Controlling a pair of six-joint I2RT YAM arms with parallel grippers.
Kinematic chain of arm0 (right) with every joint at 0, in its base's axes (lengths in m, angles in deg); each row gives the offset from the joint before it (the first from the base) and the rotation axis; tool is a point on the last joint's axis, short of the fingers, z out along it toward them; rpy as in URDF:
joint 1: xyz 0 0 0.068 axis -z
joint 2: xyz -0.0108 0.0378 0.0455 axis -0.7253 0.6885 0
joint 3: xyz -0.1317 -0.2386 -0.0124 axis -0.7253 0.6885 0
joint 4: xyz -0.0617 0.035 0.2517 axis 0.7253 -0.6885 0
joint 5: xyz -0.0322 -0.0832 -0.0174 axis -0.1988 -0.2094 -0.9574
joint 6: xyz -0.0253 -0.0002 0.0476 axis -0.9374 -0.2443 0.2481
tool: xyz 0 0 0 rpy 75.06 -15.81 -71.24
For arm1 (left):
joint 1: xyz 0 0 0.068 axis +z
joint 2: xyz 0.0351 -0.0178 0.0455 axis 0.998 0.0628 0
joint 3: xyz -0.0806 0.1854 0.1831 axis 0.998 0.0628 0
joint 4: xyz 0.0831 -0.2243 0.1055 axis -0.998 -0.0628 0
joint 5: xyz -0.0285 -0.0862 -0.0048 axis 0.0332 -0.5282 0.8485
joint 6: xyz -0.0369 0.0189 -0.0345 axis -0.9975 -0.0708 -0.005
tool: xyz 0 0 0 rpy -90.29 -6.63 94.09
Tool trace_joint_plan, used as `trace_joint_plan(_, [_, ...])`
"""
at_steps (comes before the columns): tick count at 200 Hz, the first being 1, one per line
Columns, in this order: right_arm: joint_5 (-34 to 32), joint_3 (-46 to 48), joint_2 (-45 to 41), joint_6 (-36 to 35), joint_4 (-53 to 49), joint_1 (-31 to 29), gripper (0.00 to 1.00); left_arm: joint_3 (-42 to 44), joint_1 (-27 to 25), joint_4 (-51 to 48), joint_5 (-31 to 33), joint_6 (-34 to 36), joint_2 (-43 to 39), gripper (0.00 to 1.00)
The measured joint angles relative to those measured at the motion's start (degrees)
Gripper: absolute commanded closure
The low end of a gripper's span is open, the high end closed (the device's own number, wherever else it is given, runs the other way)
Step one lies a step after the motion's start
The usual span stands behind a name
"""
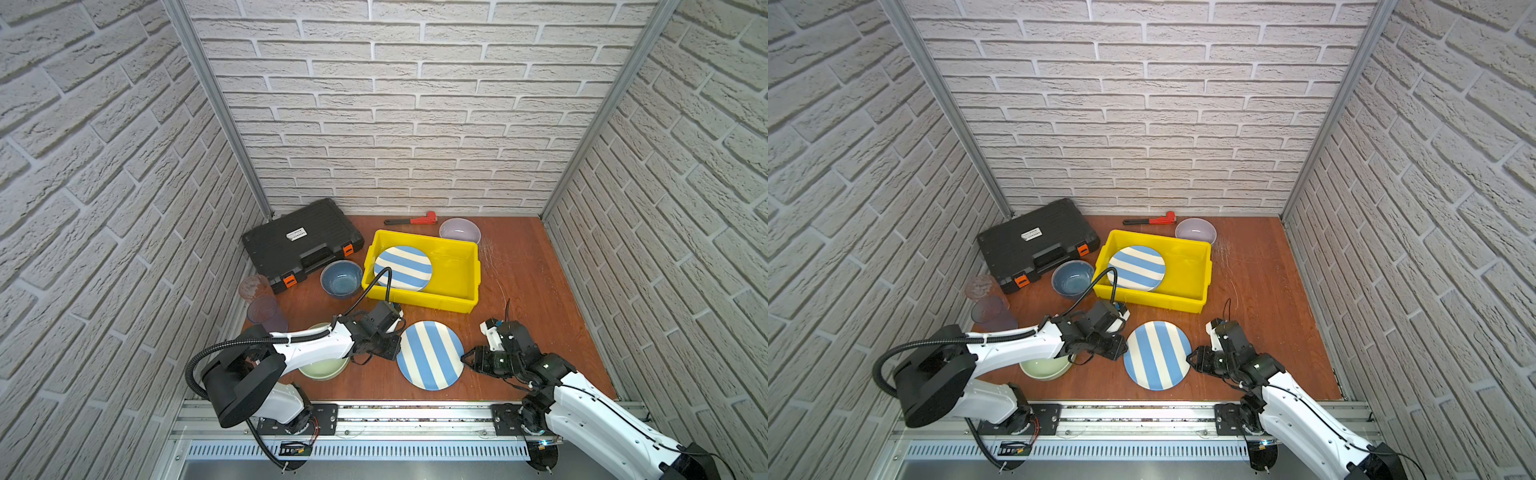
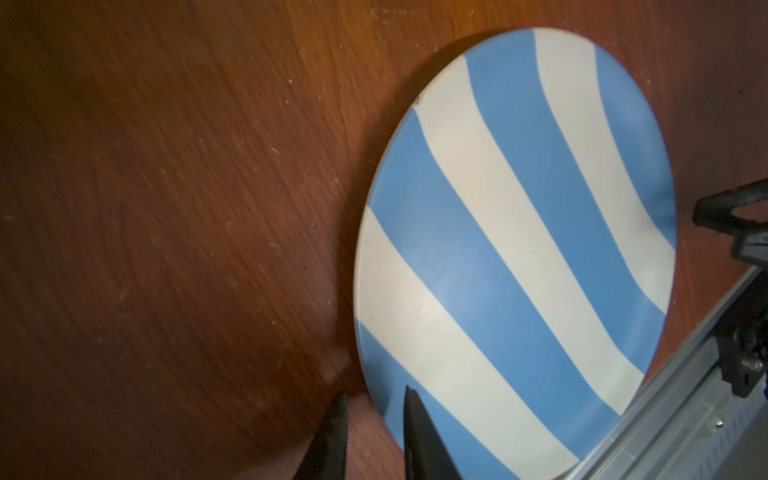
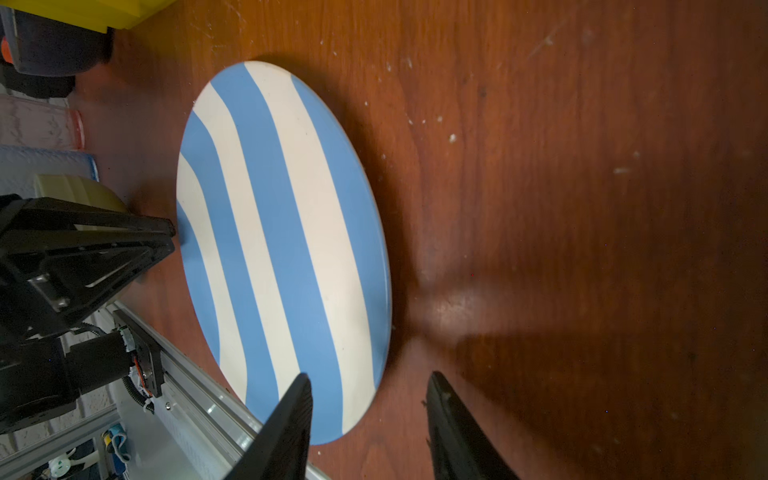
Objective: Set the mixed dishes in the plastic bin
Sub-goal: 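Lower the right gripper to the table striped plate's edge nearest the robot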
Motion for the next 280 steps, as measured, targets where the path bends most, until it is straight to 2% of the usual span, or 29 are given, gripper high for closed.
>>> trace_joint_plan(165, [3.0,3.3,7.7,3.8,13.8,0.0,0.65,0.7,-0.1,6.0,0.0,-2.1,3.5,0.86])
trace_joint_plan(280, [6.3,3.5,15.1,4.8,23.0,0.0,0.73,0.7,-0.1,10.2,-0.4,-2.5,5.4,0.87])
